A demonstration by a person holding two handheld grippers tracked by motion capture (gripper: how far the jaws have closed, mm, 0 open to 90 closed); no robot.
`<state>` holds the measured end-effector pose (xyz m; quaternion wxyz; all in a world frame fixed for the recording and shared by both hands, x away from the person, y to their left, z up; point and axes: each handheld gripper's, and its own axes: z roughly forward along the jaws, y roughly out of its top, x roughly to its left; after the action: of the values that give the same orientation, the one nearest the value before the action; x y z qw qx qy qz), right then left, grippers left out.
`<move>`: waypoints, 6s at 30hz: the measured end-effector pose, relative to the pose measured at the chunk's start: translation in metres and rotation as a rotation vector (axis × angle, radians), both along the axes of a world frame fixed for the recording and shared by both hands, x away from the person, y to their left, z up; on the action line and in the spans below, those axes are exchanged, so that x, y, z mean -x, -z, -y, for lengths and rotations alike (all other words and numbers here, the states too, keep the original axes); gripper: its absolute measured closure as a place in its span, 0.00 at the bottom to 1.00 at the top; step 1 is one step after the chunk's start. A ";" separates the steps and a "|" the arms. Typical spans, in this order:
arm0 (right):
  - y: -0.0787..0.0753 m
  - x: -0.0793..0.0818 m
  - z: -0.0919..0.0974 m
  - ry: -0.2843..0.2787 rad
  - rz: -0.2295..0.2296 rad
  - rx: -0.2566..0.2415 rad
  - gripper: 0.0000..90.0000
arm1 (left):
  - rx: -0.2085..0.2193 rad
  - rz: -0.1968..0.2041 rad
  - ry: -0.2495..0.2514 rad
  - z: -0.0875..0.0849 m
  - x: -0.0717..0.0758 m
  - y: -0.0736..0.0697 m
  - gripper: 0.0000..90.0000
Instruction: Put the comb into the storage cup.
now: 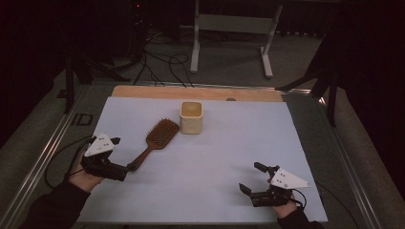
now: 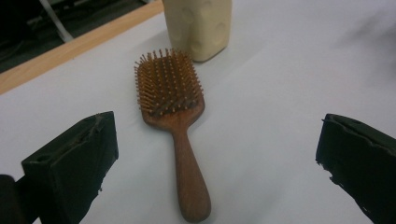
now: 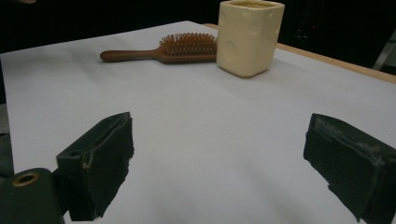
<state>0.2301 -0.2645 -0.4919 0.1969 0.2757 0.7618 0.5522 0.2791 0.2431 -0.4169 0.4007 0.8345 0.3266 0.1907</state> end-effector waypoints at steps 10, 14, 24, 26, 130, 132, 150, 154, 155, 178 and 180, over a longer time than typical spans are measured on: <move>0.000 0.000 0.000 0.000 -0.001 0.000 0.09 | -0.055 -0.032 -0.014 0.013 -0.016 -0.006 0.00; 0.000 0.000 0.000 0.001 -0.001 0.000 0.09 | -0.069 -0.053 -0.034 0.018 -0.024 -0.008 0.00; 0.000 0.000 0.000 0.002 -0.009 -0.003 0.09 | -0.107 -0.102 -0.077 0.028 -0.044 -0.008 0.00; 0.000 0.000 0.000 0.001 -0.011 -0.006 0.09 | -0.114 -0.120 -0.079 0.031 -0.048 -0.008 0.00; 0.002 -0.002 -0.001 -0.010 -0.041 -0.003 0.09 | -0.416 -0.672 -0.154 0.069 -0.137 0.071 0.80; 0.002 -0.002 -0.001 -0.010 -0.041 -0.003 0.09 | -0.410 -0.676 -0.154 0.068 -0.137 0.072 0.80; 0.002 -0.002 -0.001 -0.004 -0.046 -0.002 0.09 | -0.335 -0.645 -0.166 0.058 -0.132 0.073 0.83; 0.002 -0.002 0.000 -0.002 -0.048 -0.003 0.09 | -0.318 -0.631 -0.172 0.057 -0.130 0.073 0.83; 0.002 -0.002 0.000 -0.002 -0.048 -0.003 0.09 | -0.318 -0.631 -0.172 0.057 -0.130 0.073 0.83; 0.002 -0.002 0.000 0.002 -0.051 -0.004 0.09 | -0.154 -0.491 -0.174 0.030 -0.103 0.038 0.83; 0.002 -0.002 0.000 0.003 -0.051 -0.003 0.09 | -0.150 -0.473 -0.166 0.031 -0.099 0.034 0.83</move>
<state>0.2323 -0.2641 -0.4938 0.1779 0.2908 0.7654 0.5458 0.3786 0.2125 -0.4508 0.2332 0.8536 0.4636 0.0459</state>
